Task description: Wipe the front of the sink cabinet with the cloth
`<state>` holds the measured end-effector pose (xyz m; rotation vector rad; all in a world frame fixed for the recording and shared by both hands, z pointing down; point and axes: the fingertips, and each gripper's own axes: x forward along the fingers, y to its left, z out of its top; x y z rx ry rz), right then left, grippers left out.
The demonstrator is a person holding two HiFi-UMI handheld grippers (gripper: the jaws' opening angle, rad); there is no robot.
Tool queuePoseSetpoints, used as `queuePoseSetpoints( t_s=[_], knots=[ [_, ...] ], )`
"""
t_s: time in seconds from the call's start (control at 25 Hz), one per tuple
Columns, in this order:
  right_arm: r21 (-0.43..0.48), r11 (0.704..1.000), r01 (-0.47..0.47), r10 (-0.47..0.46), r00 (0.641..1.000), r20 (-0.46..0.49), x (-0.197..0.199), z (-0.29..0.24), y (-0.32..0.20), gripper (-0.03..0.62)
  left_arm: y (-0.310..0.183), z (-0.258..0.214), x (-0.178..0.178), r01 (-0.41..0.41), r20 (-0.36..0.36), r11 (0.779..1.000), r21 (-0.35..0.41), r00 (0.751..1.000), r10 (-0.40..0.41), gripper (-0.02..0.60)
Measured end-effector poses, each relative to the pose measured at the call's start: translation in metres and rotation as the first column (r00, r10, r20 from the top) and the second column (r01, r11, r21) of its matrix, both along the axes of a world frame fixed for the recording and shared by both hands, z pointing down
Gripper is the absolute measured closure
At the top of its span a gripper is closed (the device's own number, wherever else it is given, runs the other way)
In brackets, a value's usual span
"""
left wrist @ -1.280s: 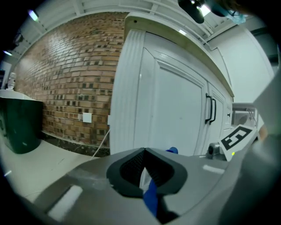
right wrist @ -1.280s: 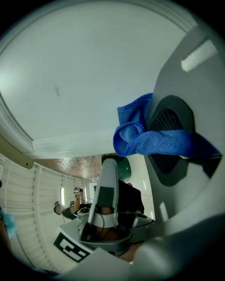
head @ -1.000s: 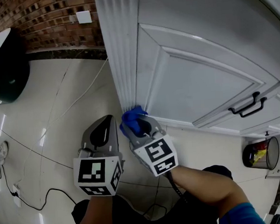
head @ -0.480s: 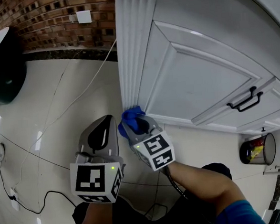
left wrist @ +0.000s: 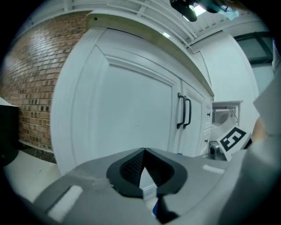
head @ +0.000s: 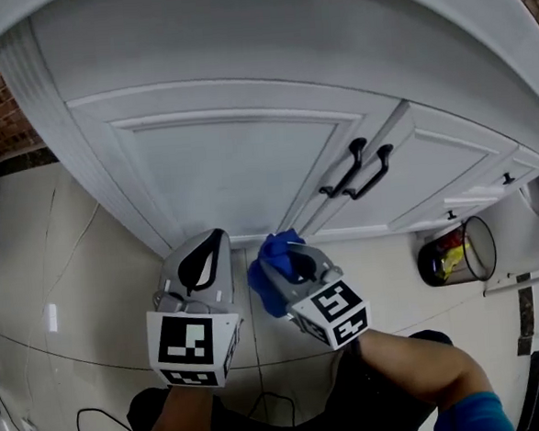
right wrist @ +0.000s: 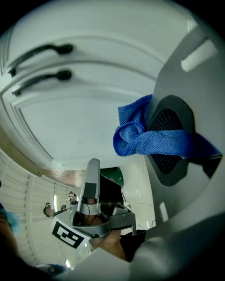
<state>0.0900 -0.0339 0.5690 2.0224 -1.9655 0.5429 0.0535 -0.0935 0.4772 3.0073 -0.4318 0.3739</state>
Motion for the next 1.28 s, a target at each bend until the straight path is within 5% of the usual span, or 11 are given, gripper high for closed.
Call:
queuePoseSetpoints(
  t_s=[0.28, 0.56, 0.8, 1.04, 1.28],
  knots=[
    [-0.082, 0.948, -0.309, 0.309, 0.951, -0.012, 0.116, 0.029, 0.109, 0.507, 0.092, 0.034, 0.081, -0.222, 0.044, 0.975, -0.032, 0.974, 0.223, 0.578],
    [-0.135, 0.804, -0.579, 0.583, 0.812, -0.007, 0.212, 0.058, 0.202, 0.507, 0.162, 0.061, 0.125, -0.354, 0.061, 0.934, -0.045, 0.932, 0.356, 0.578],
    [-0.164, 0.700, -0.696, 0.705, 0.709, -0.002, 0.267, 0.078, 0.248, 0.507, 0.173, 0.090, 0.144, -0.335, 0.113, 0.939, -0.074, 0.933, 0.341, 0.578],
    [-0.168, 0.673, -0.720, 0.726, 0.687, -0.035, 0.293, 0.089, 0.255, 0.507, 0.173, 0.107, 0.155, -0.314, 0.112, 0.944, -0.101, 0.939, 0.324, 0.578],
    [-0.202, 0.708, -0.677, 0.684, 0.728, -0.043, 0.282, 0.098, 0.237, 0.507, 0.167, 0.107, 0.151, -0.303, 0.116, 0.948, -0.100, 0.942, 0.314, 0.578]
  ],
)
